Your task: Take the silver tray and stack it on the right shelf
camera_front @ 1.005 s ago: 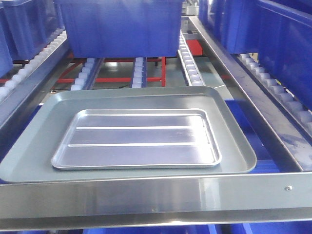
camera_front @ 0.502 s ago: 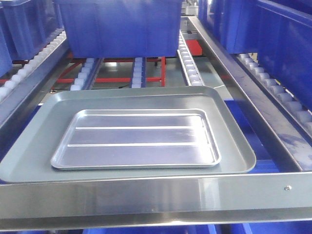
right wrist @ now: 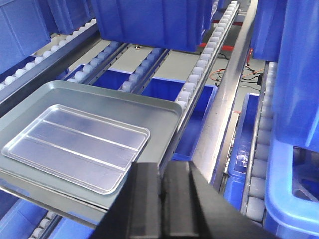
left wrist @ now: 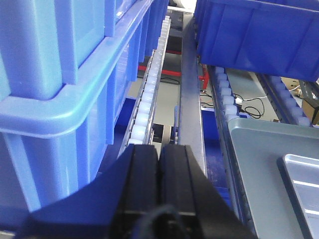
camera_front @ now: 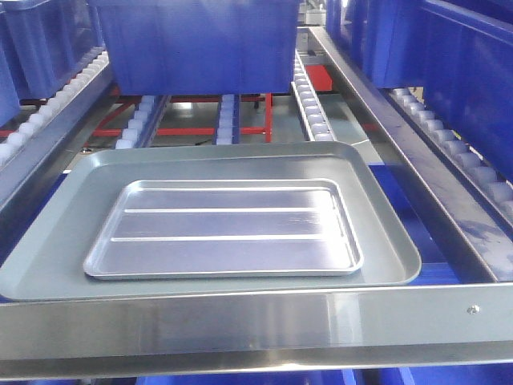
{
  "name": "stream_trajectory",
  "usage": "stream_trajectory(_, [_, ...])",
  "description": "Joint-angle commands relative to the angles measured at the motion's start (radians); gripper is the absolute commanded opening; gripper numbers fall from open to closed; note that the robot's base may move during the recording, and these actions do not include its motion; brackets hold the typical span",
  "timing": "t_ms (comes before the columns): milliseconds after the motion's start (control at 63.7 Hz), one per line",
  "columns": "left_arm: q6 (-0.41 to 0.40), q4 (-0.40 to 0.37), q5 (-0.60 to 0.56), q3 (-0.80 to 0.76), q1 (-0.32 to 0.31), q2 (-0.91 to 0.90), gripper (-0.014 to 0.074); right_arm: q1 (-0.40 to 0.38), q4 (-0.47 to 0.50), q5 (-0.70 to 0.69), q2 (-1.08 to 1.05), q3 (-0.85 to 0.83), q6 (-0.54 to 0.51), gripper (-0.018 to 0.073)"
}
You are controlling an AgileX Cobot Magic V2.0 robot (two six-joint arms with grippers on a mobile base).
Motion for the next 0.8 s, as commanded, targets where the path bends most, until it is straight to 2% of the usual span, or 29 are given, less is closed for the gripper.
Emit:
stream_trajectory(0, [0.0, 0.0, -0.092, 0.018, -0.001, -0.014, -0.009, -0.001, -0.027, -0.11, 0.011, -0.026, -0.008, 0.0057])
stream_trajectory(126, [0.0, 0.0, -0.092, 0.018, -0.001, -0.014, -0.009, -0.03, -0.014, -0.136, 0.011, -0.024, -0.008, 0.0057])
stream_trajectory(251, [0.0, 0.0, -0.092, 0.018, -0.001, -0.014, -0.009, -0.14, 0.061, -0.149, 0.011, 0.019, -0.016, 0.0057])
stream_trajectory(345, [0.0, 0.0, -0.092, 0.018, -0.001, -0.014, -0.009, -0.255, 0.183, -0.219, 0.008, 0.076, -0.126, 0.0057])
stream_trajectory(408, [0.0, 0.0, -0.092, 0.018, -0.001, -0.014, -0.009, -0.327, 0.282, -0.317, 0.003, 0.132, -0.232, 0.0057])
stream_trajectory(487, [0.0, 0.0, -0.092, 0.018, -0.001, -0.014, -0.009, -0.398, 0.342, -0.454, -0.005, 0.21, -0.318, 0.0057])
stream_trajectory(675, [0.0, 0.0, -0.092, 0.018, -0.001, -0.014, -0.0091, -0.526, 0.357, -0.619, -0.06, 0.357, -0.327, 0.0057])
stream_trajectory(785, [0.0, 0.0, -0.092, 0.018, -0.001, -0.014, -0.0091, -0.567, 0.361, -0.536, -0.121, 0.362, -0.327, 0.0057])
